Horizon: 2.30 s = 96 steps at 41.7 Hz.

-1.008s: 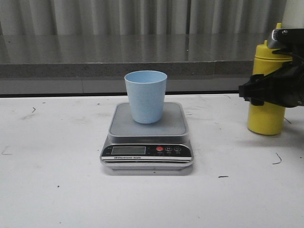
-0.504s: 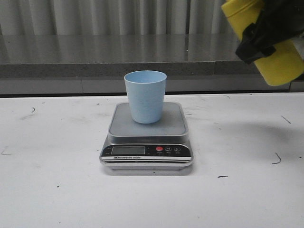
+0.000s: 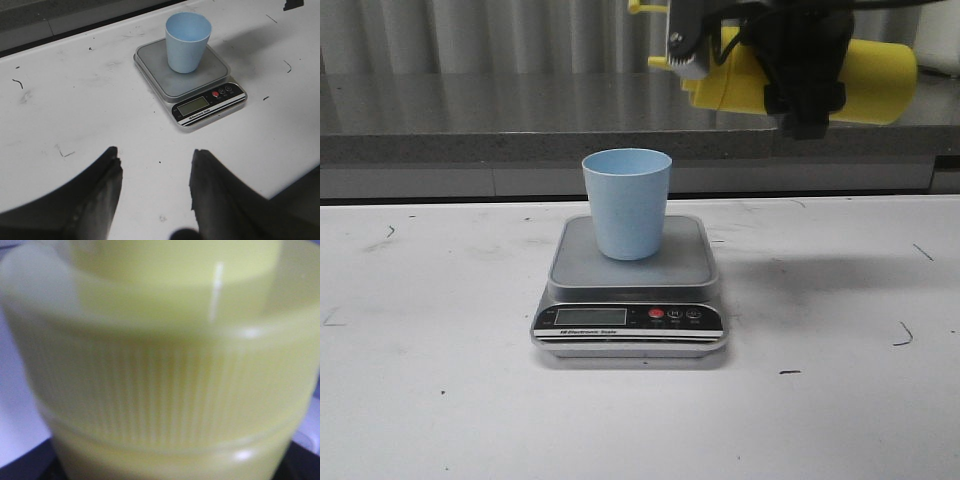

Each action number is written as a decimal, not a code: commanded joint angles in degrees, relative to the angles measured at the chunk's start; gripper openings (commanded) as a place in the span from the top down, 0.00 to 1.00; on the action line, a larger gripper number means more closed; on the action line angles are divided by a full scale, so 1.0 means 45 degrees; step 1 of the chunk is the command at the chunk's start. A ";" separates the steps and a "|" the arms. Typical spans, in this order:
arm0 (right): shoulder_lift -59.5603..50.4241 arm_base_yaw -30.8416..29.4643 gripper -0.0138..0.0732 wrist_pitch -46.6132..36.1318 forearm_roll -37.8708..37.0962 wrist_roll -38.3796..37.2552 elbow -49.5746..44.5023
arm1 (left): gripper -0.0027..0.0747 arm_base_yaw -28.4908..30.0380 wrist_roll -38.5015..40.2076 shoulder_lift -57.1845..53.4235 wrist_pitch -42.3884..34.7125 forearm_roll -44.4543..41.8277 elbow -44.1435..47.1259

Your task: Pour seasoning into cup on scale with both arms

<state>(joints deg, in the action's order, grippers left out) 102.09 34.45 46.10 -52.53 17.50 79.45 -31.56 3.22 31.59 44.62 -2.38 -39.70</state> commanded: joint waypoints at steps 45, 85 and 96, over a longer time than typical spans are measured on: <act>0.0181 0.0546 0.46 -0.0209 -0.6325 -0.1031 0.0576 | 0.56 -0.0070 0.0036 0.0020 -0.0895 0.0008 -0.0358; -0.5016 -0.3575 0.46 -0.6254 0.0259 -1.0562 -0.3840 | 0.56 -0.0070 0.0036 0.0020 -0.0895 0.0008 -0.0358; -0.4905 -0.6727 0.46 -1.2160 0.0248 -1.2667 -0.6707 | 0.56 -0.0070 0.0036 0.0020 -0.0895 0.0008 -0.0358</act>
<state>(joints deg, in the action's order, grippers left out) 82.23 7.51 3.75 -49.69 -37.82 50.11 -31.56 3.22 31.59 44.62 -2.38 -39.70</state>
